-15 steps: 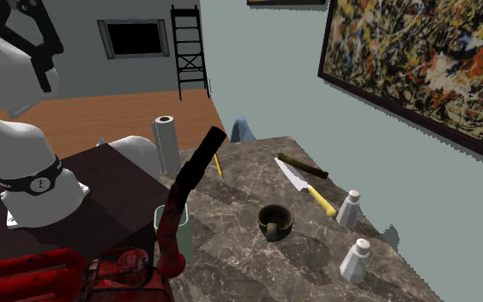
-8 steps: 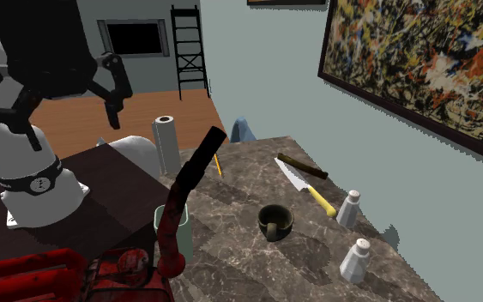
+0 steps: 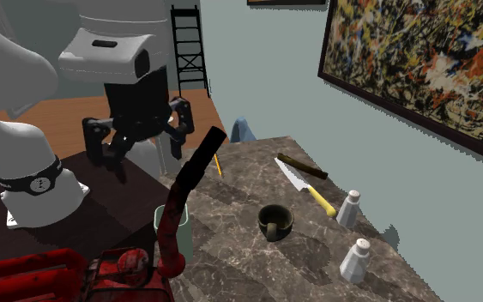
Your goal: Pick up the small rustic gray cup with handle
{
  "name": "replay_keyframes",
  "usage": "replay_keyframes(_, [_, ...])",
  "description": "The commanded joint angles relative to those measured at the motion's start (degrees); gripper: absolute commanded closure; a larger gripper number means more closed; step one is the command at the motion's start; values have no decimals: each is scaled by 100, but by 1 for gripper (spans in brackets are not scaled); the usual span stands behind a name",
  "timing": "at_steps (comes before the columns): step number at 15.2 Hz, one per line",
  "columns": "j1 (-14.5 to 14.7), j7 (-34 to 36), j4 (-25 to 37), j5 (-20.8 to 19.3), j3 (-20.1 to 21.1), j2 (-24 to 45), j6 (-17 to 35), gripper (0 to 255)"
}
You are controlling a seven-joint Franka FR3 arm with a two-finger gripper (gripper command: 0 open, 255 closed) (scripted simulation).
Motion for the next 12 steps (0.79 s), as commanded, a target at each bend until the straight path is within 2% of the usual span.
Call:
replay_keyframes(1, [47, 137, 96, 24, 114, 415, 319, 0])
replay_keyframes(6, [168, 523, 514, -37, 370, 1493, 951, 0])
replay_keyframes(12, [371, 1031, 1246, -303, 546, 2829, 1509, 0])
